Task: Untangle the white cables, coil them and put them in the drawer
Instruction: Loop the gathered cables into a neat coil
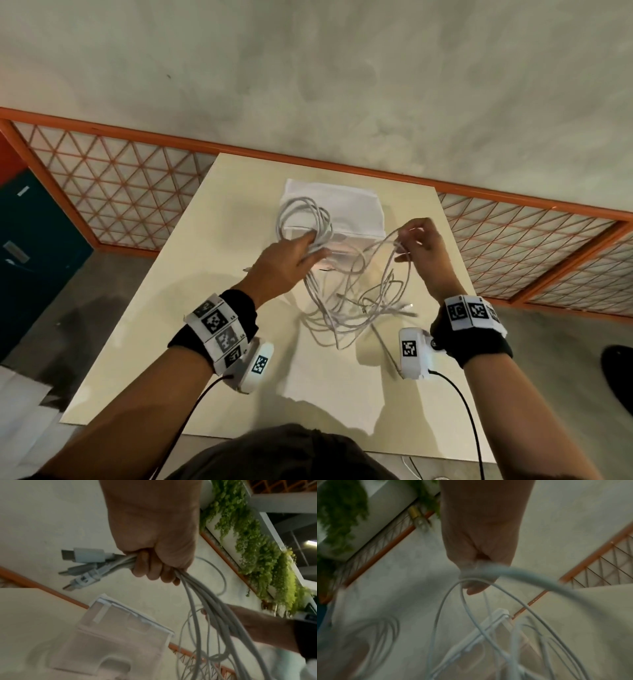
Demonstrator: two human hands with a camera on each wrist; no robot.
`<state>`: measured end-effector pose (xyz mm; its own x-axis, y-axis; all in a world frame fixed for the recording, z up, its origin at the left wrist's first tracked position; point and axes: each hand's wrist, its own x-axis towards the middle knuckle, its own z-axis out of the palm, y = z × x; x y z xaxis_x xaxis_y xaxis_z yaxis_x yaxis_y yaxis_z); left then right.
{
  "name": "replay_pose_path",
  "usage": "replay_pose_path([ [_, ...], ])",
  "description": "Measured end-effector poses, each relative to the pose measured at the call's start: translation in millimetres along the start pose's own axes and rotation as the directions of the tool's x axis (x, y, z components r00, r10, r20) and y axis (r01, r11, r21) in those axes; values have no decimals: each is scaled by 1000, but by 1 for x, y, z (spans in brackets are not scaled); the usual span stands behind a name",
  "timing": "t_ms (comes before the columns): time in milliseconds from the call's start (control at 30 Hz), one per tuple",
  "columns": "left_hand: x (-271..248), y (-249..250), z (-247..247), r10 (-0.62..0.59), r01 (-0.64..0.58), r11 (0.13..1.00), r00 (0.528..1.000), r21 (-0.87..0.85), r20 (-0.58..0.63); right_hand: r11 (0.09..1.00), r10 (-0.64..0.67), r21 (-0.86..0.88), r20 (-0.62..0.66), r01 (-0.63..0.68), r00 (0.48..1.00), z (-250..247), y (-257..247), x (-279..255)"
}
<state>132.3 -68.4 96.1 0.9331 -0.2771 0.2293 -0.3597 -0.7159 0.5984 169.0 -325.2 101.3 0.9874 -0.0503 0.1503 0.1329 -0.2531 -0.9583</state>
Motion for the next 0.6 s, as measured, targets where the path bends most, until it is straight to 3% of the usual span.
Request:
replay_pose_path([
  [67,-5,-3,5,21,-26,998,996,55,87,999,4,35,-97,-1,995,-8,-1,4],
  [167,-7,-9,8,-18,0,989,993,146,119,991,-60,-127,-173,39,983,-17,3,10],
  [300,-9,-23,1,-54,38,950,998,311,41,992,-111,-97,-304,85,946,-29,4,12],
  [367,-9,-29,-7,-107,102,940,994,325,-1,973,-207,-175,-354,154,912,-39,4,12],
  [467,-6,-29,-19,-179,195,959,979,204,-94,920,-313,-325,-267,220,911,-46,13,8],
  [533,-4,-25,-27,-217,227,973,958,32,-189,884,-260,-435,-149,173,954,-42,22,0],
  [600,-1,-22,-33,-253,223,965,926,-135,-280,786,-194,-608,-65,115,979,-37,39,-12],
])
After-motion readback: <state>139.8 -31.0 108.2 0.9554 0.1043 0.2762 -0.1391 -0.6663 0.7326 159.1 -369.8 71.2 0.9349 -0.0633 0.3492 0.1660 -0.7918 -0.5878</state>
